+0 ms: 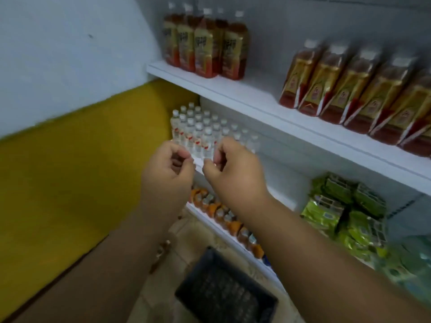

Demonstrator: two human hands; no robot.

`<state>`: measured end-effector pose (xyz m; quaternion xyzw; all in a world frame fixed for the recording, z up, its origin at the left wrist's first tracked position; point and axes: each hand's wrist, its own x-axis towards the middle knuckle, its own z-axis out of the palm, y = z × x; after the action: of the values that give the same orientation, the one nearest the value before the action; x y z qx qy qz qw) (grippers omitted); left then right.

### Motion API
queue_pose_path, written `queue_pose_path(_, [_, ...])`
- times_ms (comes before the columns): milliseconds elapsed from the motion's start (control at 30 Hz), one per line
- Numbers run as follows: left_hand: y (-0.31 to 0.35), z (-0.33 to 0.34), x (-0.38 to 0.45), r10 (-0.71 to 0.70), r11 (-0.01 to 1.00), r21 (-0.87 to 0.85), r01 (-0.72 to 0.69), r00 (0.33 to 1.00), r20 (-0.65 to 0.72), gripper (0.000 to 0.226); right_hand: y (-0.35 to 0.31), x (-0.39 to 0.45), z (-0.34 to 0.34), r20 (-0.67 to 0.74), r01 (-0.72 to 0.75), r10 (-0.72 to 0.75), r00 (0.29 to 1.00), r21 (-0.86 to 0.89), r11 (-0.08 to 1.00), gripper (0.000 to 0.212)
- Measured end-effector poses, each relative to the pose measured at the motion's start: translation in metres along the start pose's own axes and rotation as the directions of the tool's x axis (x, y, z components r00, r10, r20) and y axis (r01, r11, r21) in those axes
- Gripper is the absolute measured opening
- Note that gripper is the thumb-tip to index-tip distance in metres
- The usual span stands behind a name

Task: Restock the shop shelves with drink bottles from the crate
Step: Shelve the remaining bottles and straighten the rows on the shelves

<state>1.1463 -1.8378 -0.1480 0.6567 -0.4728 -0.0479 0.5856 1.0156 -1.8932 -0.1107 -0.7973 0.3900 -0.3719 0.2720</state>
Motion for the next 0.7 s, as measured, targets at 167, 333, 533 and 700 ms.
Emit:
queue_pose_path(167, [-0.015, -0.087, -0.045, -0.063, 0.980, 0.181, 0.088, 0.988, -0.144, 0.004, -0.044, -0.032, 0.058, 0.276, 0.103, -0.126, 0.953, 0.096, 0.990, 0.020])
queue_pose_path(333, [-0.025, -0.131, -0.100, -0.093, 0.955, 0.257, 0.149, 0.971, -0.219, 0.018, -0.058, -0.070, 0.096, 0.384, 0.147, -0.223, 0.896, 0.217, 0.965, 0.028])
queue_pose_path(533, [-0.052, -0.158, -0.134, -0.201, 0.919, 0.312, 0.240, 0.968, -0.153, 0.019, -0.054, -0.108, 0.134, 0.504, 0.026, -0.101, 0.858, 0.154, 0.988, 0.030])
queue_pose_path(700, [-0.098, -0.189, -0.113, -0.240, 0.912, 0.312, 0.265, 0.964, -0.116, 0.018, -0.070, -0.082, 0.188, 0.472, -0.035, -0.042, 0.881, 0.153, 0.988, 0.020])
